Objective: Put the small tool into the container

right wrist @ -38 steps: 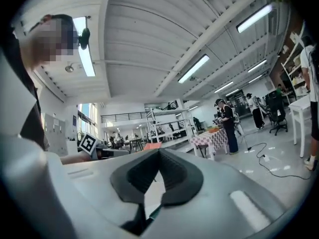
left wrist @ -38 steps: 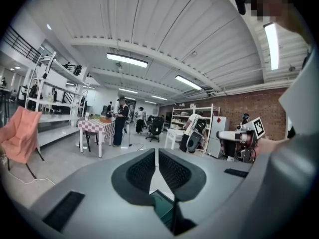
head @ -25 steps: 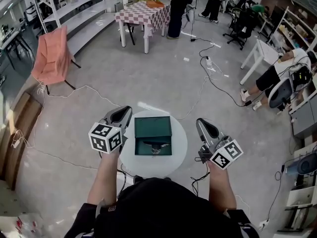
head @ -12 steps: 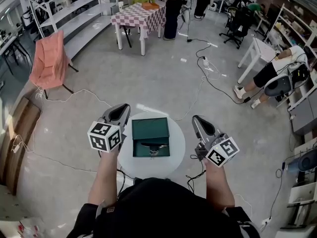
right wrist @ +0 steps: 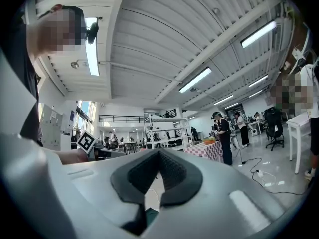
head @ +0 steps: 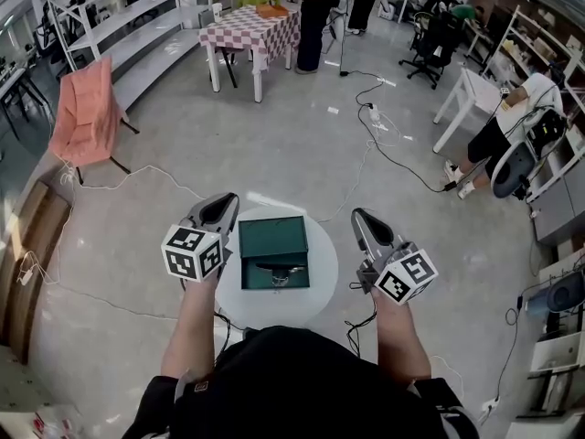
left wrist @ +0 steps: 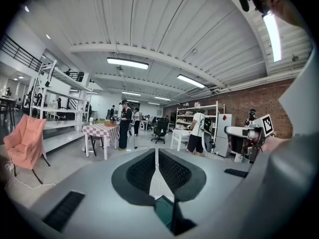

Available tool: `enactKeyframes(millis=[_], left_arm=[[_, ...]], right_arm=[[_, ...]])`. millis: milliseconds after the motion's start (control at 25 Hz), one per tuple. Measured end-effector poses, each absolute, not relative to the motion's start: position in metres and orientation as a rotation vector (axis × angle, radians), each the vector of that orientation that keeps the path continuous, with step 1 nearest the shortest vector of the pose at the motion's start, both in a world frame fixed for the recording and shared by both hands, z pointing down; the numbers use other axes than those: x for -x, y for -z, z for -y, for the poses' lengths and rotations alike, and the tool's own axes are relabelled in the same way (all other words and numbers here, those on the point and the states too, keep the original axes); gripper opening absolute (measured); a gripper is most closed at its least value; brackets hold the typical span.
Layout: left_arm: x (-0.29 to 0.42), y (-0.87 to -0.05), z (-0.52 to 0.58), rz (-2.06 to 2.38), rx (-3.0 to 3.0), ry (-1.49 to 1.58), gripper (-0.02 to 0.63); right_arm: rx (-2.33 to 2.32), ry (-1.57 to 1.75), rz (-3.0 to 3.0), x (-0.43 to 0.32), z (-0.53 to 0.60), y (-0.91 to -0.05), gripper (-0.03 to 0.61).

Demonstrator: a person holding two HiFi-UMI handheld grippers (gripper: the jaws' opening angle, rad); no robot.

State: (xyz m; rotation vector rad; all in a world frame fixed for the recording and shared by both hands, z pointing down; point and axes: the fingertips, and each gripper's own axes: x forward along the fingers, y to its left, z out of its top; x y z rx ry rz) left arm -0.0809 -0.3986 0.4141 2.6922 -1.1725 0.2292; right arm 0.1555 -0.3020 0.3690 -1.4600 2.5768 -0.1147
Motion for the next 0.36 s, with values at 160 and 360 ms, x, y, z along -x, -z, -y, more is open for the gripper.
enactKeyframes(millis=[160, 360], left_arm=[[0.0834, -0.4161, 0.3998, 1.174, -2.688, -0.228, 0.026], [0.0826, -0.4164, 0.3988, 1.169, -2.683, -0.235, 0.026]], right_arm=[[1.455, 0.119, -2.582, -0.1517, 0.3025, -0.3705, 0.008], [1.446, 0.132, -2.583, -0.1511, 0.3016, -0.3700, 0.008]])
